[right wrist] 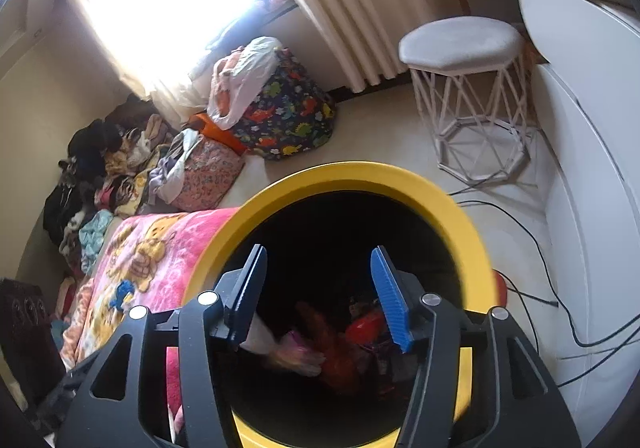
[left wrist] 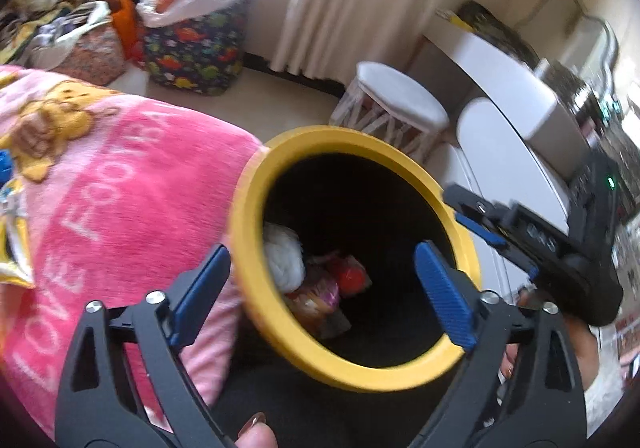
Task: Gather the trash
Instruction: 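Open both grippers to drop the pink wrapper and red tube into the bin, then move both open grippers back over the blue glove and yellow wrapper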
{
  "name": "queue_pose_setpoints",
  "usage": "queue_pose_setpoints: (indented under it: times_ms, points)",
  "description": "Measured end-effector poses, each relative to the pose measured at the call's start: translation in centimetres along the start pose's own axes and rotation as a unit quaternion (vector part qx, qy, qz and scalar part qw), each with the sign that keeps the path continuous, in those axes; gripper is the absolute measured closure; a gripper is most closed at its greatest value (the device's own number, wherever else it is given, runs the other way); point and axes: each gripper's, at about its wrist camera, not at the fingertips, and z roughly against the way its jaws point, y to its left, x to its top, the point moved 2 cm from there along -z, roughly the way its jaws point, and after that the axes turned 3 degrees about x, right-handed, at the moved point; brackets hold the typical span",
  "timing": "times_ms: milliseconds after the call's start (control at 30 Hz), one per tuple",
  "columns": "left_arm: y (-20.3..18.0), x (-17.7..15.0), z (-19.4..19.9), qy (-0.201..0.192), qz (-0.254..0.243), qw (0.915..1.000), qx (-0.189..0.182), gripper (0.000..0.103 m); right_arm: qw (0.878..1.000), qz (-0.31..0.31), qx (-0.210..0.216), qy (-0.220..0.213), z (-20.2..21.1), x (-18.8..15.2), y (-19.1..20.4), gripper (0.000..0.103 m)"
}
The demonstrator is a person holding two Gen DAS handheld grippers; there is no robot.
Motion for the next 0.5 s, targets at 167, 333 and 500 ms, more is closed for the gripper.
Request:
queue_pose_setpoints:
  times_ms: [167, 333, 500]
  points:
    - [4.8, 0.9, 2.0, -0.029, 0.040, 0.9978, 0.044, 0.016, 0.999, 0.030, 0.037, 0.023, -1.6, -0.6, 4.1, 0.048]
    - [10.1, 2.0, 4.2, -0.055, 0.078, 0.9922, 0.080, 0.016, 0.993, 0.071, 0.074, 0.056, -3.9, -1.6, 9.4, 0.048]
    - [15.5, 2.8, 6.1, -0.077, 0.115, 0.9844, 0.109, 0.016, 0.984, 0.108, 0.108, 0.095, -6.7, -3.1, 14.5, 0.048]
